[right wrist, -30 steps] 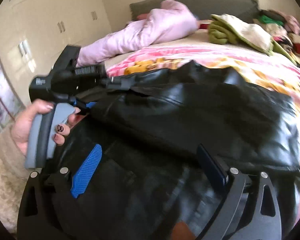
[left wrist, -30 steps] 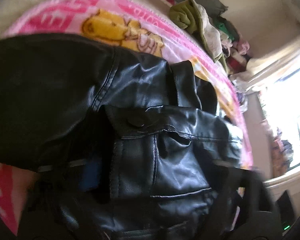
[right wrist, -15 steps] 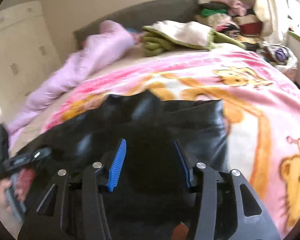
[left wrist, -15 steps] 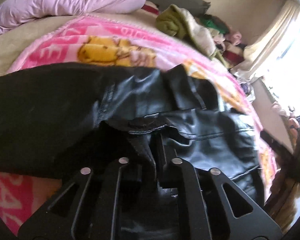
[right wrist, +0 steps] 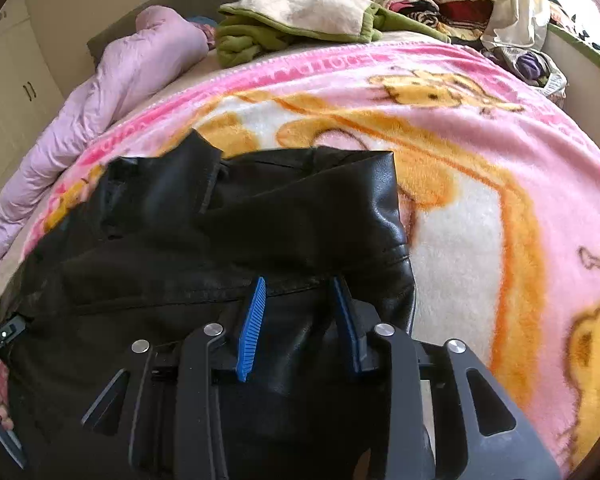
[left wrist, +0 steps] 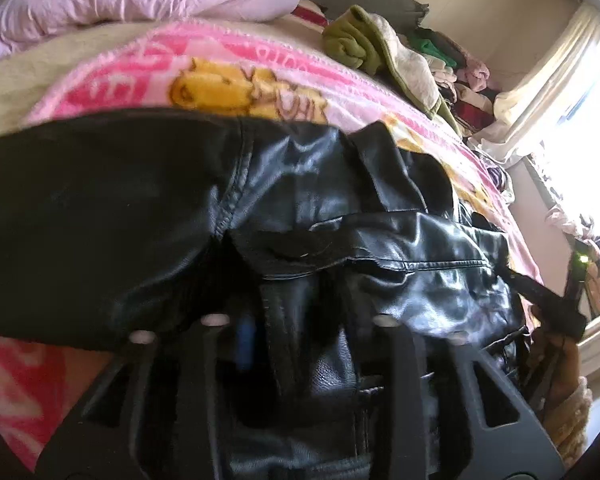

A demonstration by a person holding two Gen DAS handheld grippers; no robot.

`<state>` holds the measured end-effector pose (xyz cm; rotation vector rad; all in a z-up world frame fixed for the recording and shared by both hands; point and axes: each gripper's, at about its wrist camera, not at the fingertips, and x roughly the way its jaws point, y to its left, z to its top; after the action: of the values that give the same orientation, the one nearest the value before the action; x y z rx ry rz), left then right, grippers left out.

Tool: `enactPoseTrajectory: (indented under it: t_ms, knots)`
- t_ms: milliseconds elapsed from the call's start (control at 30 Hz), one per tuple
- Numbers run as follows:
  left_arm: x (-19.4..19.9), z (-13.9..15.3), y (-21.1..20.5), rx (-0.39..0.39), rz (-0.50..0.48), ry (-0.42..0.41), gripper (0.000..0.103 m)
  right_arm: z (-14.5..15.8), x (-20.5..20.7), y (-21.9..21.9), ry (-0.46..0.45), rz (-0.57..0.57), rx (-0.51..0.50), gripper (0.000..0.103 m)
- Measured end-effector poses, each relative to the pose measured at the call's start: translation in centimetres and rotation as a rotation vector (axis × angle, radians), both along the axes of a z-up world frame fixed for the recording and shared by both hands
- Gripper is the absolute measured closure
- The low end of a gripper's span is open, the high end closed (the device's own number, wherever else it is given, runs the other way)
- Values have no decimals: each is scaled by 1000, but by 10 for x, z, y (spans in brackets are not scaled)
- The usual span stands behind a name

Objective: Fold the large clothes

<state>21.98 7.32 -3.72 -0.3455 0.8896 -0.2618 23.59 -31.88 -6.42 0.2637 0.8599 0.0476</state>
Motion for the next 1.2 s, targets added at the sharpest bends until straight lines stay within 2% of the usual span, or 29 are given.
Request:
enactPoseTrajectory:
  t_ms: [100,233,333,433,533,600,733,833,967,1100,1200]
  knots:
    - [-12,22,5,24,14,-40,56,25,-22,7,-49,38,57,58]
    - [-31,51,2,79,26,-109,52,40,-53,24,-88,96,42,53]
    - [-41,61,-14,112,-21,-126,52,43,-70,38,-88,132,21,53]
    - [-45,54,-39,131,-98,-95,53,42,-82,50,-92,155,-13,51]
    - [-46,35,-61,197,-144,-60,54,37,-90,60,-88,168,-43,48]
    - [-45,19,-68,241,-137,-14,55,34,-91,64,-84,174,-60,47]
    - [-41,-9,-61,251,-117,55,55,29,-90,67,-72,177,-70,44]
    - [-42,-18,-53,214,-113,47,55,18,-86,63,-29,147,-80,41]
    - [-42,-21,-52,211,-126,30,55,-5,-77,57,50,120,-72,41]
    - [-44,-17,-50,198,-126,25,54,-2,-78,60,45,109,-82,41]
    - [-47,-8,-56,225,-147,17,44,7,-85,59,11,106,-56,35]
